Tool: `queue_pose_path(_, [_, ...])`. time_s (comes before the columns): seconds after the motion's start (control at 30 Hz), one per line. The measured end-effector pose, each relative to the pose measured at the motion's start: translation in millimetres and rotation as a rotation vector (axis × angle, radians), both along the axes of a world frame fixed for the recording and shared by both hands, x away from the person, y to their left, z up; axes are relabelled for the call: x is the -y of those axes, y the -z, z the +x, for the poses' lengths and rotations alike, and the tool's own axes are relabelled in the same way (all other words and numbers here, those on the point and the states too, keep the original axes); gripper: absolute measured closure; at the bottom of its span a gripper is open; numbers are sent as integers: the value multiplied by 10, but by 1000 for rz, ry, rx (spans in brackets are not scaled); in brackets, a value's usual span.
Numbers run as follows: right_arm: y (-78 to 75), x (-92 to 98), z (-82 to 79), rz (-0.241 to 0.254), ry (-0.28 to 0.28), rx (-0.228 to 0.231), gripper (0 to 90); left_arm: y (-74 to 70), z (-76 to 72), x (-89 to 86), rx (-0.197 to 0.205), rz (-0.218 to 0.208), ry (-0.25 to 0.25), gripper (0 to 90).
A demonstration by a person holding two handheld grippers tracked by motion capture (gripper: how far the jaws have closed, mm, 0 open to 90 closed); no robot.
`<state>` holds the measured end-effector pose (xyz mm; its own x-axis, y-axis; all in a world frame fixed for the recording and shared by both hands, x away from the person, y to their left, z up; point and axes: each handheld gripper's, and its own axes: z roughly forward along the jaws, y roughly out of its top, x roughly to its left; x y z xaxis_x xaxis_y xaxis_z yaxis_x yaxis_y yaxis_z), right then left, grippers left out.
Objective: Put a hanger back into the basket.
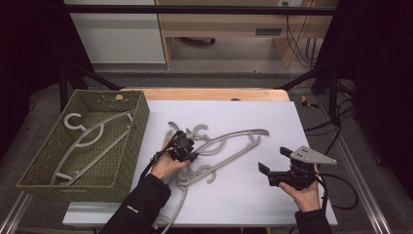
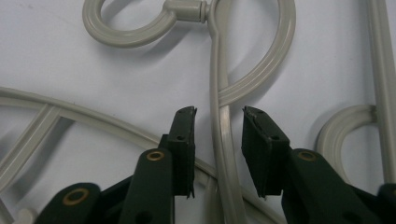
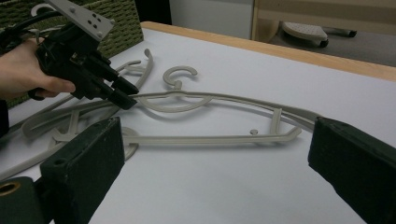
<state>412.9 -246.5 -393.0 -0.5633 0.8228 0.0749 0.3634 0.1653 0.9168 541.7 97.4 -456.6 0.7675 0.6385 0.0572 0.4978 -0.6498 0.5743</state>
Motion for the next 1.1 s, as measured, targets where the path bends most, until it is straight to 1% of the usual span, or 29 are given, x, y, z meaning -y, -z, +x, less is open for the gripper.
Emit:
queue_pose_path(0.07, [0, 0, 0, 0, 0, -1, 42, 23, 11, 25, -3, 10, 0, 694])
queue_pose_path(0.1, [0, 2, 1, 0, 0, 0, 42, 31, 16, 36, -13, 26, 8, 707])
queue_pose_path(0.13, [-2, 5, 0, 1, 0, -1, 42, 30, 16, 46, -17, 29, 10, 722])
queue_pose_path(0.27, [-5, 12, -2, 2, -2, 3, 42, 15, 22, 76, -41, 39, -12, 754])
queue_pose_path(0.3, [-4, 6, -2, 3, 0, 2, 42, 1, 29, 87, -59, 50, -27, 768])
queue_pose_path(0.33, [-2, 2, -1, 1, -1, 0, 42, 0, 27, 99, -62, 50, -33, 793])
queue_pose_path(0.4, [-1, 0, 0, 1, -1, -1, 42, -7, 25, 119, -65, 60, -40, 800])
queue_pose_path(0.43, [-1, 1, 0, 1, -1, -1, 42, -13, 27, 127, -67, 72, -41, 805])
queue_pose_path(0.57, [-2, 7, -1, 2, -2, -2, 42, -17, 7, 139, -60, 84, -38, 816])
queue_pose_path(0.63, [-1, 8, 0, 2, -2, -3, 42, -16, -1, 123, -70, 63, -42, 817])
queue_pose_path(0.67, [0, 8, 1, 1, -4, -3, 42, -16, -7, 111, -63, 66, -40, 818])
queue_pose_path(0.77, [2, 6, 1, 1, -4, -7, 42, -36, -41, 82, -45, 44, -43, 818])
queue_pose_path(0.8, [1, 7, 0, 3, -6, -8, 42, -56, -50, 68, -46, 38, -45, 819])
queue_pose_path(0.83, [3, 8, 2, 2, -3, -8, 42, -81, -63, 55, -33, 29, -42, 819])
queue_pose_path(0.9, [6, 8, 3, 0, -3, -8, 42, -128, -76, 32, -26, 20, -45, 819])
queue_pose_path(0.93, [6, 7, 3, -1, -3, -9, 42, -152, -86, 18, -17, 0, -47, 819])
queue_pose_path(1.0, [6, 10, 3, -2, -3, -9, 43, -210, -109, -13, 0, -24, -58, 820])
queue_pose_path(1.03, [6, 12, 2, -2, -3, -8, 43, -210, -109, -13, 0, -24, -58, 819])
queue_pose_path(1.07, [5, 15, 3, 2, -1, -8, 43, -286, -141, -50, 11, -50, -61, 819])
queue_pose_path(1.1, [6, 16, 3, 3, 0, -9, 43, -314, -154, -62, 19, -55, -63, 819])
